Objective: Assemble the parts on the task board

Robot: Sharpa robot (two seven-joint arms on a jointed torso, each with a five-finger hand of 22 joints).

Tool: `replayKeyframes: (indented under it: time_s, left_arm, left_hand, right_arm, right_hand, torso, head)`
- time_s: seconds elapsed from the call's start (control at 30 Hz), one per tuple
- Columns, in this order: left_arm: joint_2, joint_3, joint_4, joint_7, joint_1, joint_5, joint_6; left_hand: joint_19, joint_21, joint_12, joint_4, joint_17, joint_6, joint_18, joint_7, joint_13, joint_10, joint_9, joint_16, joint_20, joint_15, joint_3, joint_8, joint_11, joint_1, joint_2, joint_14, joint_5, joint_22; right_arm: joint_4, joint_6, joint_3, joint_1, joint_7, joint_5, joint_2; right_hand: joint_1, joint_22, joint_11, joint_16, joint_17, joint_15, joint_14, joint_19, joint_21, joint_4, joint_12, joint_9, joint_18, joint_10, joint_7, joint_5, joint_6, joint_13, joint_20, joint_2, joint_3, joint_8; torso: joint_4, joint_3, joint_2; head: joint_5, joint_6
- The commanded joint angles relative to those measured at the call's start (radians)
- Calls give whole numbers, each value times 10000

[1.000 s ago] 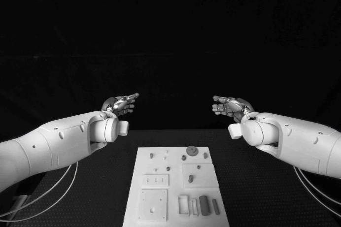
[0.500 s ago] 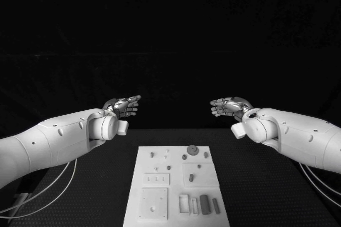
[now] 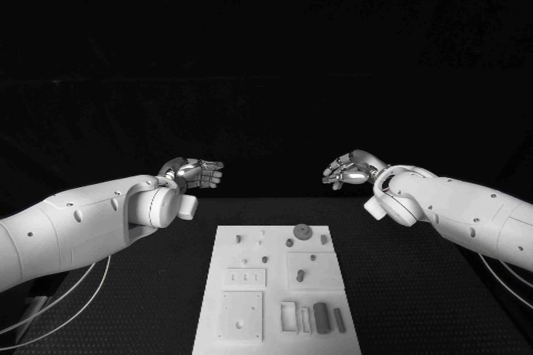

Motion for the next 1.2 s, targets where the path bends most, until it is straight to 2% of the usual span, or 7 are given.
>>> replayKeyframes:
  time_s: [0.03,0.17,0.33,0.6,0.9,1.07,1.2]
  left_arm:
    - [-253,6,513,258,11,-482,207]
    - [-731,8,1337,313,19,-522,138]
    - [-1158,11,2142,376,57,-701,74]
    - [-1396,11,2666,417,72,-936,145]
    - [-1380,6,2781,432,60,-937,232]
    - [-1302,4,2680,421,4,-937,272]
    - [-1305,4,2682,424,-11,-931,270]
  left_hand:
    - [49,111,-20,-213,89,142,10,9,45,220,-13,38,-88,-34,84,-28,-58,2,18,170,50,241]
    - [49,210,-109,-413,169,246,-14,5,77,363,-29,9,-124,-64,189,-86,-87,-101,27,254,75,229]
    - [40,273,-174,-550,228,316,-27,8,105,472,-35,-20,-140,-77,268,-127,-106,-185,5,313,91,223]
    - [34,345,-229,-718,312,377,-43,1,154,657,-37,-35,-167,-110,363,-183,-157,-275,-34,433,89,215]
    - [33,369,-267,-749,341,381,-52,6,166,697,-40,-52,-175,-113,376,-213,-161,-354,-55,461,78,212]
    - [33,378,-285,-756,350,381,-54,8,168,704,-41,-62,-177,-113,384,-224,-159,-382,-53,465,76,210]
    - [32,388,-310,-762,360,375,-56,14,171,708,-43,-77,-179,-112,389,-242,-154,-425,-53,465,71,208]
  right_arm:
    - [134,127,1,-6,15,-3015,13]
    - [301,143,1,-8,-40,-4116,22]
    - [520,151,3,-12,-182,-5475,84]
    - [839,220,3,-142,-508,-6964,198]
    - [911,310,1,-319,-702,-7800,309]
    - [1084,470,-4,-403,-746,-7961,242]
    - [1046,491,-30,-454,-753,-8066,286]
  right_hand:
    - [133,55,-112,263,396,-290,600,689,256,-160,-2,34,202,303,-59,75,257,56,-116,-17,56,23]
    - [121,105,-267,398,902,-517,1091,1282,479,-289,-45,73,202,710,-150,45,543,129,-351,-4,131,-8]
    - [103,161,-361,425,1330,-647,1409,1644,633,-399,-131,101,202,978,-218,-62,721,175,-508,-51,149,-68]
    - [69,275,-437,474,1872,-756,1732,1975,831,-487,-293,72,202,1212,-188,-187,701,214,-664,-233,72,-274]
    - [-40,317,-430,439,2089,-761,1775,2026,874,-449,-420,21,202,1221,-128,-229,536,217,-697,-493,-60,-444]
    - [-83,369,-475,430,2265,-798,1836,2093,936,-401,-426,6,202,1362,-131,-221,493,290,-735,-590,-177,-511]
    - [-118,429,-518,463,2429,-841,1910,2169,1013,-373,-425,5,202,1465,-143,-207,503,372,-780,-615,-285,-537]
  torso:
    - [106,1,249]
    - [200,-12,463]
    - [315,-37,716]
    - [500,-123,1055]
    - [582,-200,1322]
    - [608,-270,1453]
    - [603,-301,1517]
  head:
    - [-82,16]
    - [-176,79]
    - [-294,167]
    - [-440,274]
    - [-521,296]
    - [-588,323]
    - [-609,390]
